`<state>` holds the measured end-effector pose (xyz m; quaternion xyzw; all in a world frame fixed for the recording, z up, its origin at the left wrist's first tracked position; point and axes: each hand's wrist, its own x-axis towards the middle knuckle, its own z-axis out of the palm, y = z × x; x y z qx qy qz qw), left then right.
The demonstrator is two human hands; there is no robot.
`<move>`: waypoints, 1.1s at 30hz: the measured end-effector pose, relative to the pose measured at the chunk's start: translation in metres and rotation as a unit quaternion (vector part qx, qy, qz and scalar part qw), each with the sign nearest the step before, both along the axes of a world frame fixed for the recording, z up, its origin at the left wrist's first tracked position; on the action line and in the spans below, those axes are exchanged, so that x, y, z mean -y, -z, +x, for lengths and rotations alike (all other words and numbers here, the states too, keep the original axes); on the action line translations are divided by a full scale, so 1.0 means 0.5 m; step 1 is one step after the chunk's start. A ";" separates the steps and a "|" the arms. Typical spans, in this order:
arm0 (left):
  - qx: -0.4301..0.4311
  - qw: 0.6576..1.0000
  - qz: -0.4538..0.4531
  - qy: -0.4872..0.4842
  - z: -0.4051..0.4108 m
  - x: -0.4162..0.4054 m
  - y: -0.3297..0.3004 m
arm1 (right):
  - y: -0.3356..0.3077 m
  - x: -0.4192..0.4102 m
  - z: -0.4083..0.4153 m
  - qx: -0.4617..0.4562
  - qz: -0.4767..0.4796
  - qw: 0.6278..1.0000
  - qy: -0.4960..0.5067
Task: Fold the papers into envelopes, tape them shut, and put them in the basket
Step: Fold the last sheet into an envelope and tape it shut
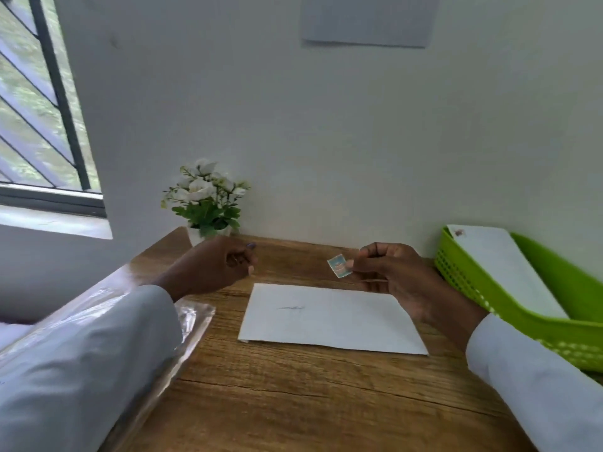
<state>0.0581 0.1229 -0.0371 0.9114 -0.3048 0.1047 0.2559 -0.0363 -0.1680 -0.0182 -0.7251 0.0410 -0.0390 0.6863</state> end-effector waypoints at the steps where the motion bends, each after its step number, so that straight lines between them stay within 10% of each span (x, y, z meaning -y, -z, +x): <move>1: 0.001 0.999 0.031 0.023 -0.006 0.024 -0.005 | 0.005 0.019 -0.015 -0.004 0.004 1.000 0.014; 14: 0.002 0.986 0.058 0.158 -0.079 0.316 0.033 | 0.056 0.134 -0.081 -0.033 0.036 0.982 0.184; 33: -0.061 0.987 -0.068 0.136 -0.069 0.380 0.115 | 0.079 0.143 -0.054 -0.098 -0.027 0.981 0.163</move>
